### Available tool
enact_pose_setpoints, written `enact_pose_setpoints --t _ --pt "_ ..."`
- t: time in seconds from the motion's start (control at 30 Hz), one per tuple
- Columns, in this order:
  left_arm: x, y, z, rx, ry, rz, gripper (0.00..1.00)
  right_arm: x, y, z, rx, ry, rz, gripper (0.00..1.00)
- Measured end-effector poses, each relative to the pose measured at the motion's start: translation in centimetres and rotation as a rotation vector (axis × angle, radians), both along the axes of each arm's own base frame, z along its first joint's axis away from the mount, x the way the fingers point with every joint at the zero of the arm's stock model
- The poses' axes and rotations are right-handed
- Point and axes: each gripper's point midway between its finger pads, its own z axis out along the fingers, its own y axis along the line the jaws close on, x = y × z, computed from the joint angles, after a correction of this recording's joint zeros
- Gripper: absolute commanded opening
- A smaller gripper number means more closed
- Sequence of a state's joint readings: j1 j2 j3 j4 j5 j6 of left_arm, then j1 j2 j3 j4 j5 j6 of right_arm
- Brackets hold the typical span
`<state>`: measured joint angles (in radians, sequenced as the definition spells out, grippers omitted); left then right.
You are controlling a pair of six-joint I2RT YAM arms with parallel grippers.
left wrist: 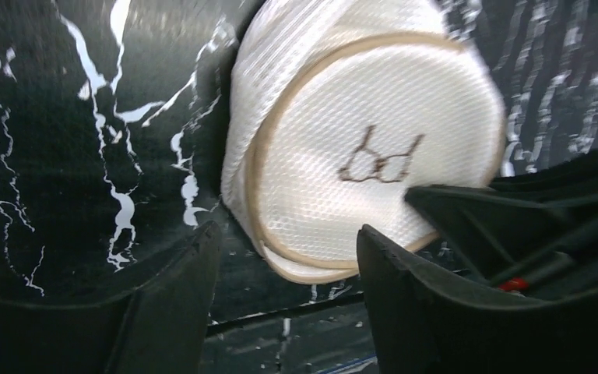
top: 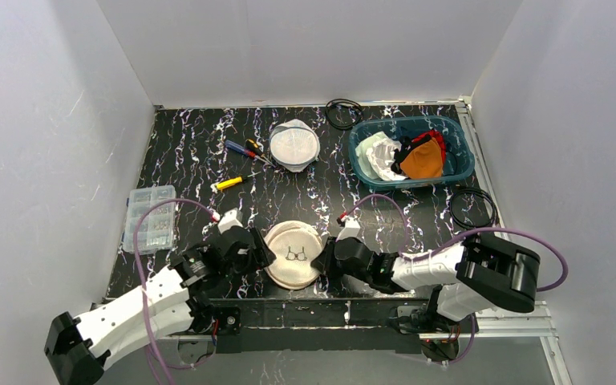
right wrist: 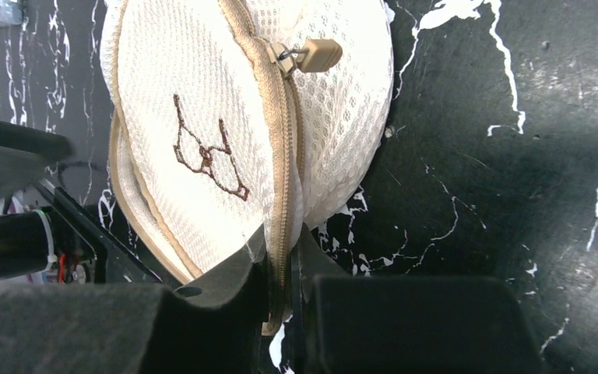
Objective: Unzip the laundry bag and remove the bra
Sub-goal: Adjust the laundry bag at the center of the board.
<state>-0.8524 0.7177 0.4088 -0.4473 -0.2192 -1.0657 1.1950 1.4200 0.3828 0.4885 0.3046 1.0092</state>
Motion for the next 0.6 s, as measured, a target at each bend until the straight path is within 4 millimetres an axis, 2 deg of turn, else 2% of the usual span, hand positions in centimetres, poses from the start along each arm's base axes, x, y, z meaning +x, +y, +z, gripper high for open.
enact_pose_setpoints --t 0.1,0.17,0.23,0.33,0.5,0.6 --pt "0.9 0.2 3.0 0.000 -0.074 -0.007 0.64 -0.1 -0.3 0.0 -0.018 -0.006 0.009 0.19" --pt "1.7 0.4 4.7 0.020 -0.130 -0.008 0.54 -0.1 -0.4 0.3 -0.018 -0.013 0.015 0.19" --pt "2.2 0.7 5.1 0.049 -0.154 -0.009 0.45 -0.2 -0.5 0.6 -0.016 -0.020 0.024 0.18" --pt "3.0 0.9 3.9 0.135 -0.136 -0.024 0.34 -0.5 -0.7 1.2 -0.005 -0.027 0.042 0.18" --pt "3.8 1.2 0.3 0.271 -0.048 -0.037 0.27 -1.3 -1.6 1.0 -0.003 -0.017 0.059 0.17" --pt "4.5 1.2 -0.6 0.284 -0.044 -0.024 0.25 -1.6 -1.9 1.0 0.004 -0.013 0.067 0.17"
